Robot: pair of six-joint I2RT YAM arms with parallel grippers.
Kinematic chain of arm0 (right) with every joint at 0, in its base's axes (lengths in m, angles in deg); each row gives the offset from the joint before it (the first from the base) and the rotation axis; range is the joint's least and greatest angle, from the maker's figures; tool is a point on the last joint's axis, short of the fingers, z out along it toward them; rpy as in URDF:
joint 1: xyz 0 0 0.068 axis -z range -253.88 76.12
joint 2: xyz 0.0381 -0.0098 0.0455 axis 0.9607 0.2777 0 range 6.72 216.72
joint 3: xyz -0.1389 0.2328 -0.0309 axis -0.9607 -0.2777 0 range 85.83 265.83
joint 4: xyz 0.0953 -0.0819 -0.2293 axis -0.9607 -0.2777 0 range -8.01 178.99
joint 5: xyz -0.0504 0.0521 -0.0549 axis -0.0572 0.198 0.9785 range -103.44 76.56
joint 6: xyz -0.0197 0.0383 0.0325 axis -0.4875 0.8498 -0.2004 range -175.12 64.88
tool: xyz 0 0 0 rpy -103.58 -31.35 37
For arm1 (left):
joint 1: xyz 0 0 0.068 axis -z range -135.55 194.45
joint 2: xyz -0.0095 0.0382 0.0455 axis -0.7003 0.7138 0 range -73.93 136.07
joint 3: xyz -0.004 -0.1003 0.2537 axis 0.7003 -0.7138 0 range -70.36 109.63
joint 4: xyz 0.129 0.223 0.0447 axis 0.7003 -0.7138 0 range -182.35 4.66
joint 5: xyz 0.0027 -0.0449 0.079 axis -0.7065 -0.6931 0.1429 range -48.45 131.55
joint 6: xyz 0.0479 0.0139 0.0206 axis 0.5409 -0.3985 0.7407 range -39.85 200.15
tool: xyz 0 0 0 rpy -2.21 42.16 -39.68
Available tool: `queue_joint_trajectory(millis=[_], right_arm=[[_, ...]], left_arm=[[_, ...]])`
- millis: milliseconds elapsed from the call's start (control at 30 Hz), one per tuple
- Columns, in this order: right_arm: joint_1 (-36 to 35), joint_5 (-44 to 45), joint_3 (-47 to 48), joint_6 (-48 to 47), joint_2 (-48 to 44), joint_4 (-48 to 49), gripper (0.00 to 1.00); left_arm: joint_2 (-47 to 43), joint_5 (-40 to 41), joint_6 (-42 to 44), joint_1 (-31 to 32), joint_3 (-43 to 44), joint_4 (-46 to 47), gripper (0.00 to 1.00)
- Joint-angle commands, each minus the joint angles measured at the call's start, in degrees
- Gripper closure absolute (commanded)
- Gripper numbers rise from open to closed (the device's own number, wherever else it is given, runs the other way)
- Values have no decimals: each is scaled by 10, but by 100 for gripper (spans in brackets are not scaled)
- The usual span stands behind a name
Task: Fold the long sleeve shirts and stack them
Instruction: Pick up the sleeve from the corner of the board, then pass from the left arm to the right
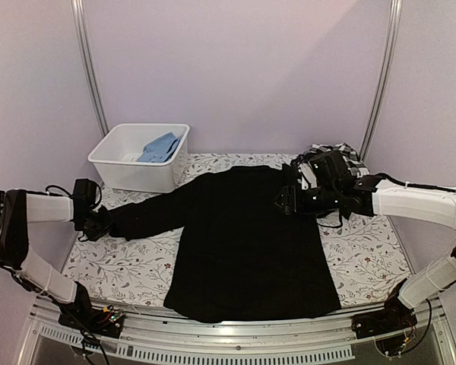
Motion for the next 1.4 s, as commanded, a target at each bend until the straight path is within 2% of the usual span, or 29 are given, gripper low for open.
queue_joint_trajectory(millis=[0, 167, 300, 467, 700, 900, 1133, 1367], right_arm=[[-16, 9, 3, -7, -6, 24, 33], [-30, 14, 13, -14, 3, 41, 33], [-46, 16, 30, -24, 15, 61, 33], [-71, 12, 68, -40, 44, 75, 32], [-108, 1, 116, -48, 93, 112, 31], [-121, -38, 136, -39, 130, 183, 28], [-158, -41, 167, -37, 181, 241, 26], [-167, -41, 195, -22, 224, 262, 26]], left_arm=[[-83, 21, 29, 7, 43, -71, 100], [-173, -23, 53, 38, 81, -106, 100], [-214, -105, 62, 95, 111, -104, 100], [-202, -196, 58, 167, 160, -94, 100], [-152, -260, -17, 263, 186, -25, 100], [-109, -284, -76, 328, 199, 46, 100], [-85, -277, -183, 369, 188, 123, 100], [-58, -268, -195, 387, 203, 149, 100]])
